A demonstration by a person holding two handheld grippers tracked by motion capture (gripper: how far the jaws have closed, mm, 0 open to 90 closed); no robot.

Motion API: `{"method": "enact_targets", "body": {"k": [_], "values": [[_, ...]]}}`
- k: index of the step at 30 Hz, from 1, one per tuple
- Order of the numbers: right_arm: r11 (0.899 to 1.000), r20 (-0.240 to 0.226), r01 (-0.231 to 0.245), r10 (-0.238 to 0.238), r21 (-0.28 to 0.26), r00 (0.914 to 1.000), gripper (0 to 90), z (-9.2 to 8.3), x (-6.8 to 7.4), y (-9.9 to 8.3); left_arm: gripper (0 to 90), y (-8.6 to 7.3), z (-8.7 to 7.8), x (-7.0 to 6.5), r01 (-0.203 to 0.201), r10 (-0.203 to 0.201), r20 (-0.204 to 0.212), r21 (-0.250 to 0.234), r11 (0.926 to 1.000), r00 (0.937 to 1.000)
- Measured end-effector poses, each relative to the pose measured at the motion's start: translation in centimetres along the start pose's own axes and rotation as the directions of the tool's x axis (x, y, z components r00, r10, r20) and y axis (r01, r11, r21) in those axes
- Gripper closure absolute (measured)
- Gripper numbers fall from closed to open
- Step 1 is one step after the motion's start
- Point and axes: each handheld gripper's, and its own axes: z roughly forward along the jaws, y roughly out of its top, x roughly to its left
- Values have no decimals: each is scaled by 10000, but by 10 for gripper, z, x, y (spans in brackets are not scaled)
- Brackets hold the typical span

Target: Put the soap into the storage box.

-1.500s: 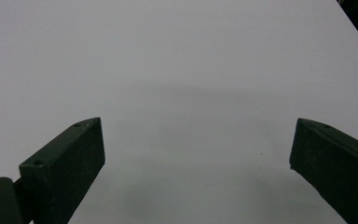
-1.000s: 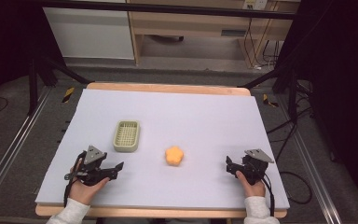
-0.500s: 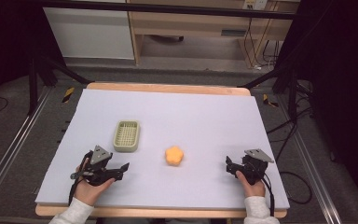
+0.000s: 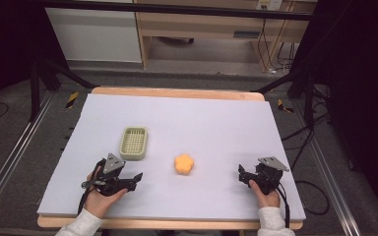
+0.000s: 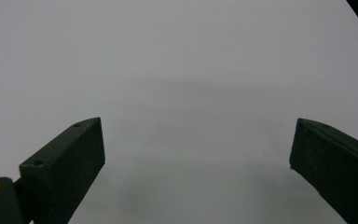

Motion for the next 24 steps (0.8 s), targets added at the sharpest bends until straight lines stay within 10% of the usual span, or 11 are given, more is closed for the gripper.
{"method": "enact_targets", "body": {"k": [24], "values": [[10000,-19,40,-40,63,10000,38,1,0,0,208,16,10,-16,-200,204,353,-114,9997,9992]]}}
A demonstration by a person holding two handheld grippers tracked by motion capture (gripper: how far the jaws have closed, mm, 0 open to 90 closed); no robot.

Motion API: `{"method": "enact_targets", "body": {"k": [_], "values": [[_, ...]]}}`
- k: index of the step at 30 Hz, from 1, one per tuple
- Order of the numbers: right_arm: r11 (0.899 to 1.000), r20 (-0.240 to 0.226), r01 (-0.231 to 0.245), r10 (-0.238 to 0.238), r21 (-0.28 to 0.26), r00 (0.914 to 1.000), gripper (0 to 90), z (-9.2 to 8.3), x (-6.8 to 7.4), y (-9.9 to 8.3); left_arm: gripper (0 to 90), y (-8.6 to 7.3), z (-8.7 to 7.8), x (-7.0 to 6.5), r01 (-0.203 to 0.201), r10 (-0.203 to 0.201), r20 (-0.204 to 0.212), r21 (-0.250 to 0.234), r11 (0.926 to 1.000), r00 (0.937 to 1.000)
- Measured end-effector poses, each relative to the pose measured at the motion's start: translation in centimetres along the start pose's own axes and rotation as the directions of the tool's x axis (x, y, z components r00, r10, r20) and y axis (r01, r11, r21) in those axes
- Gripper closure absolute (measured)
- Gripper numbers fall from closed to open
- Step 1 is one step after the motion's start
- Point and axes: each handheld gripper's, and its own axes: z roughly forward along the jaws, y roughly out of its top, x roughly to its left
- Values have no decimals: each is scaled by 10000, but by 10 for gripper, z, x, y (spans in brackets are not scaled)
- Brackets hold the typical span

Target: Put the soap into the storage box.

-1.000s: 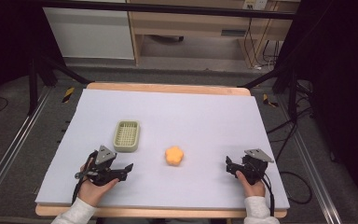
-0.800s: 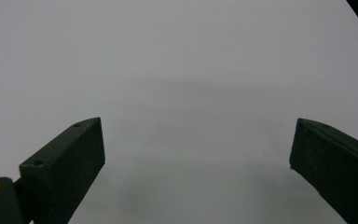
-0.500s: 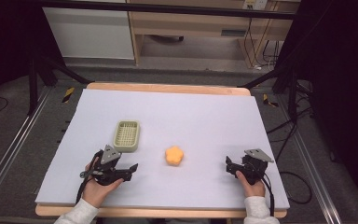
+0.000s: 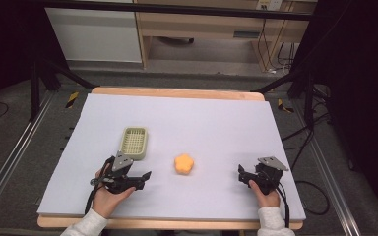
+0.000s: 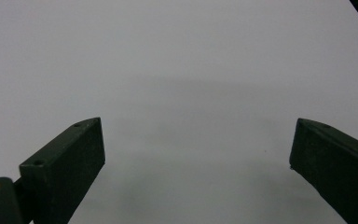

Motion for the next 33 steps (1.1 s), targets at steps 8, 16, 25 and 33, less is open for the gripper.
{"method": "enact_targets", "body": {"k": [8,16,25,33], "values": [[10000,20,18,-18,-9,10000,38,0,0,0,204,11,9,-9,-138,139,195,-44,9999,9997],[10000,17,12,-12,-24,10000,38,0,0,0,202,19,13,-15,-308,309,324,-35,9995,9990],[10000,36,41,-41,-26,10000,38,0,0,0,200,30,19,-19,-393,396,348,-108,9992,9986],[10000,28,37,-37,-17,10000,38,0,0,0,198,36,28,-22,-390,389,407,24,9992,9984]]}}
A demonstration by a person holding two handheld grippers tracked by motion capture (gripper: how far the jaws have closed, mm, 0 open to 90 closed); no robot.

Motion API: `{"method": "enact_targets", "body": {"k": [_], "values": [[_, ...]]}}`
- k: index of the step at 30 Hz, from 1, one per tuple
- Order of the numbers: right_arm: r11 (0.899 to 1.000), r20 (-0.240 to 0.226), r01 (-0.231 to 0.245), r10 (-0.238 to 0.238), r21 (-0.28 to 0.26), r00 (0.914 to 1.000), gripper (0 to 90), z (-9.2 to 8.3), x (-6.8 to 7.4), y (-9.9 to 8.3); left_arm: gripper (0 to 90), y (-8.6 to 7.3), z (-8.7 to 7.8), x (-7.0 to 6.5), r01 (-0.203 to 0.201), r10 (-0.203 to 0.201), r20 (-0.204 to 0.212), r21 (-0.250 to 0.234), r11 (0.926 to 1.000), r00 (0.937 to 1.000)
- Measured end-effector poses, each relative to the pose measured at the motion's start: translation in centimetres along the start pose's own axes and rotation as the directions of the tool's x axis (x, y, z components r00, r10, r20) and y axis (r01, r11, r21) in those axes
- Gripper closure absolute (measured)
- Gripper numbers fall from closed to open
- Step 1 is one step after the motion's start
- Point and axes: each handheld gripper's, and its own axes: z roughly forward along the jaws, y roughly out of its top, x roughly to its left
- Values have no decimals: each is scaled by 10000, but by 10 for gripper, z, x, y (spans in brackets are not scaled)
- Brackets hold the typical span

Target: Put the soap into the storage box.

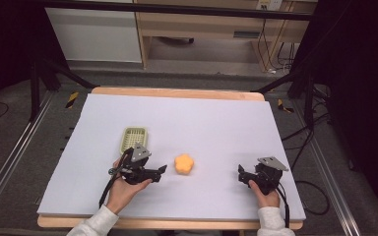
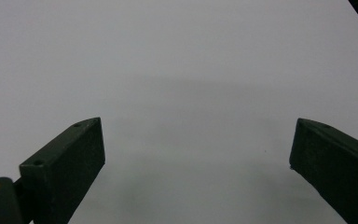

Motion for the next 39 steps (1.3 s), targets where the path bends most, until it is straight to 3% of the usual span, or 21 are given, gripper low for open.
{"method": "enact_targets", "body": {"k": [13,27,39], "values": [[10000,-9,-2,2,12,10000,38,0,0,0,198,9,12,-8,-167,165,114,166,9997,9998],[10000,-26,1,-1,35,10000,38,0,0,0,200,29,25,-23,-533,523,331,319,9981,9981],[10000,-11,45,-45,27,10000,38,0,0,0,200,39,43,-33,-448,421,547,499,9977,9976]]}}
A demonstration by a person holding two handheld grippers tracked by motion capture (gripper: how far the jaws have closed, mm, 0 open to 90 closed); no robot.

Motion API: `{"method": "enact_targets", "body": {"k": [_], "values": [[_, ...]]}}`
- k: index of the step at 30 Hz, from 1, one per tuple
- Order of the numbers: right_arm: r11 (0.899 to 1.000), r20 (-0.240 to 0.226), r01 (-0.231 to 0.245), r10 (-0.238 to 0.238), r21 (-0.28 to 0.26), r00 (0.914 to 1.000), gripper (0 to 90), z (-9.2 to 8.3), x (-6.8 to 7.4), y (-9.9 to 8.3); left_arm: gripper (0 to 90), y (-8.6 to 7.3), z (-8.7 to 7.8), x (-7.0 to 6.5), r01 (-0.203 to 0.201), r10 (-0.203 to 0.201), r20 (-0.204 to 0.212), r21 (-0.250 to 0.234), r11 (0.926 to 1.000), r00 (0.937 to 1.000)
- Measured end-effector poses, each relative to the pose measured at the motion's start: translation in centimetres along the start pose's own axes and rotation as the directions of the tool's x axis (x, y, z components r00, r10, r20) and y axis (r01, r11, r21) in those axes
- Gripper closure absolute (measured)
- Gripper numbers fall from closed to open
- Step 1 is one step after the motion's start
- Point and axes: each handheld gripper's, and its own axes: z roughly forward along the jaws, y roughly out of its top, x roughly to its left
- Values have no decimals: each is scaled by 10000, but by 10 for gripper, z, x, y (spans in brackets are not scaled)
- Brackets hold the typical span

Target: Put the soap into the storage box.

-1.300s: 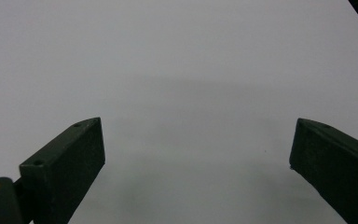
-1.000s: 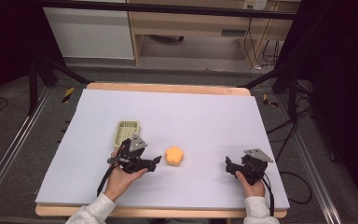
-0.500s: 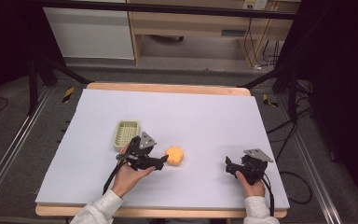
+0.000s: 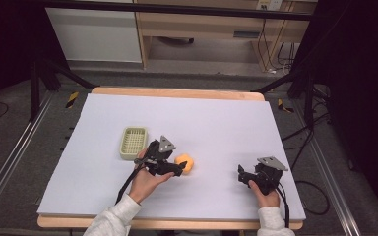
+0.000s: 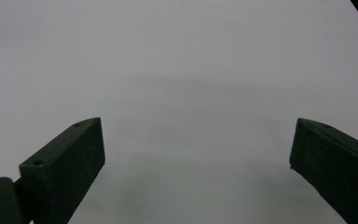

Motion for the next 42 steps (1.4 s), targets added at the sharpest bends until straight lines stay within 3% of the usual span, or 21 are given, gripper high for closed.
{"method": "enact_targets", "body": {"k": [24,42], "values": [[10000,-31,0,0,40,10000,38,0,1,0,184,7,23,-7,-76,85,-112,738,9972,9999],[10000,-69,-4,4,59,10000,38,0,0,0,161,8,36,-10,-179,179,12,1372,9904,9998]]}}
